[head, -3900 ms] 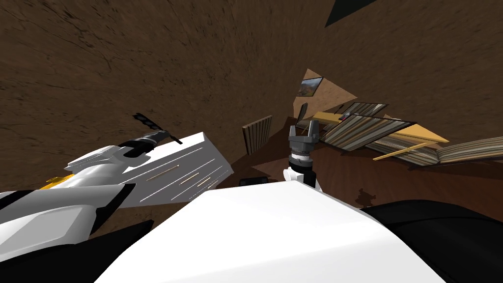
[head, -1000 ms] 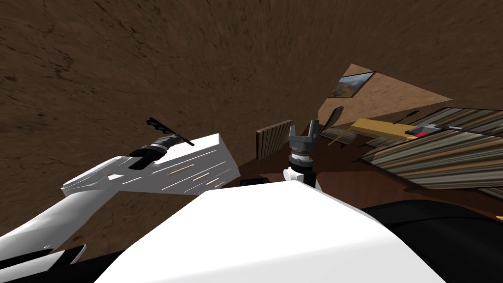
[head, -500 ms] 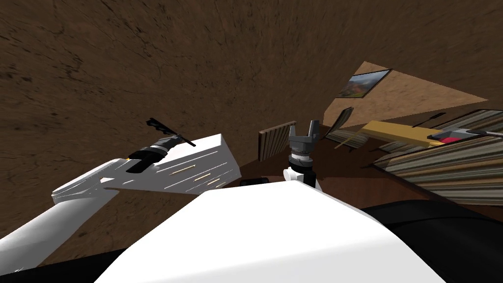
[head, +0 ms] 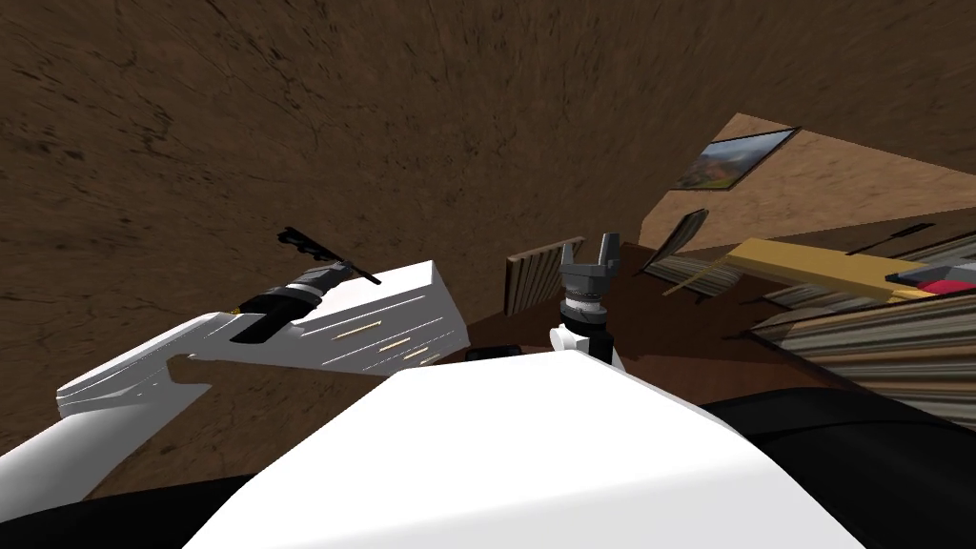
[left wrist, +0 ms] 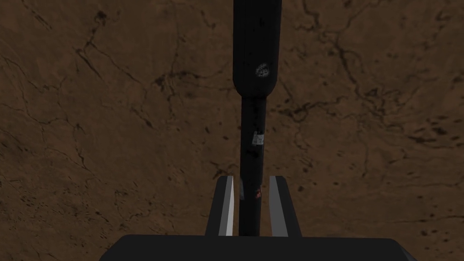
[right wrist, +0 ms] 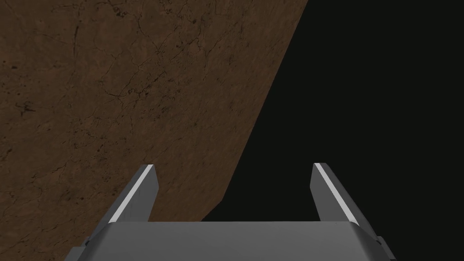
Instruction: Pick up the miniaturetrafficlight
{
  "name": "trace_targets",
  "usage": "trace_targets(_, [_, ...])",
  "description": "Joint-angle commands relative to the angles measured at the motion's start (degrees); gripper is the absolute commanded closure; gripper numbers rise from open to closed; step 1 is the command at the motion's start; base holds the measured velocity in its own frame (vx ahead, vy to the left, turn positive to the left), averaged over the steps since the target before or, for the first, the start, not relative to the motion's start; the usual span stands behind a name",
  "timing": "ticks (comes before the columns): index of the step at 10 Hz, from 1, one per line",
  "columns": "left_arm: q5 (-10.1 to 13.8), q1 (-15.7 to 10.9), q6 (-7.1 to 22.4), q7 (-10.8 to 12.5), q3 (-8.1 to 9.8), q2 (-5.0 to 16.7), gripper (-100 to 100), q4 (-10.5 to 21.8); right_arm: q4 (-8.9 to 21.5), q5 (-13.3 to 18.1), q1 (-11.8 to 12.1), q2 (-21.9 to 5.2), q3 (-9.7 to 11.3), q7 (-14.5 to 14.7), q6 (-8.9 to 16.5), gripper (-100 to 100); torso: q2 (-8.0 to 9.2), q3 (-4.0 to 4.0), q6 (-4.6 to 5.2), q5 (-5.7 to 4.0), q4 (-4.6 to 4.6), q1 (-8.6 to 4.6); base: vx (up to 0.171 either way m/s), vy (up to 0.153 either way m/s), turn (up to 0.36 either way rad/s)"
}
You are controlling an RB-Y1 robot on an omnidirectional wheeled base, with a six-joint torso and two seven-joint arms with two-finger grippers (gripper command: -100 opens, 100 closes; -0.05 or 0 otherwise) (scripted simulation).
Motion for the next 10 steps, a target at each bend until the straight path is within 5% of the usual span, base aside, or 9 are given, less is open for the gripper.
trace_targets(1, [0.07, 0.96, -0.22, 0.08, 0.05, 0.13, 100, -2.86, 0.0, 0.0, 0.0, 0.0, 0.0, 0.0, 0.0, 0, 0.0, 0.0, 0.0, 0.0, 0.0, 0.0, -0.009, 0.007, -0.013])
trace_targets(2, [0.07, 0.96, -0.22, 0.08, 0.05, 0.13, 100, -3.23, 0.0, 0.0, 0.0, 0.0, 0.0, 0.0, 0.0, 0, 0.11, 0.08, 0.01, -0.04, 0.05, -0.04, -0.013, 0.001, -0.005])
trace_targets(4, [0.91, 5.43, 2.73, -0.2, 4.48, -0.21, 100, -7.1, 0.0, 0.0, 0.02, 0.0, 0.0, 0.0, 0.0, 0, -0.02, 0.06, -0.28, -0.07, 0.09, -0.02, 0.129, -0.005, 0.244])
trace_targets(6, [0.91, 8.62, 2.73, -0.2, 4.64, -0.21, 100, -10.23, 0.0, 0.0, 0.0, 0.0, 0.0, 0.0, 0.0, 0, -0.1, -0.05, 0.03, -0.02, 0.0, 0.05, 0.043, 0.025, -0.04])
trace_targets(8, [0.91, 8.62, 2.73, -0.2, 4.64, -0.21, 100, -13.13, 0.0, 0.0, 0.0, 0.0, 0.0, 0.0, 0.0, 0, 0.17, 0.12, 0.02, -0.05, 0.08, -0.03, -0.012, 0.004, 0.002])
trace_targets(9, [1.76, 11.82, 5.43, -0.49, 7.74, -0.55, 100, -15.29, 0.0, 0.0, 0.0, 0.0, 0.0, 0.0, 0.0, 0, 0.23, 0.16, 0.03, -0.07, 0.1, -0.1, 0.117, 0.015, 0.299])
trace_targets(10, [1.76, 13.15, 5.68, -0.49, 8.95, -0.55, 100, -17.2, 0.0, 0.0, 0.02, 0.0, 0.0, 0.0, 0.0, 0, -0.02, 0.07, -0.22, -0.1, 0.11, 0.0, 0.149, 0.015, 0.179])
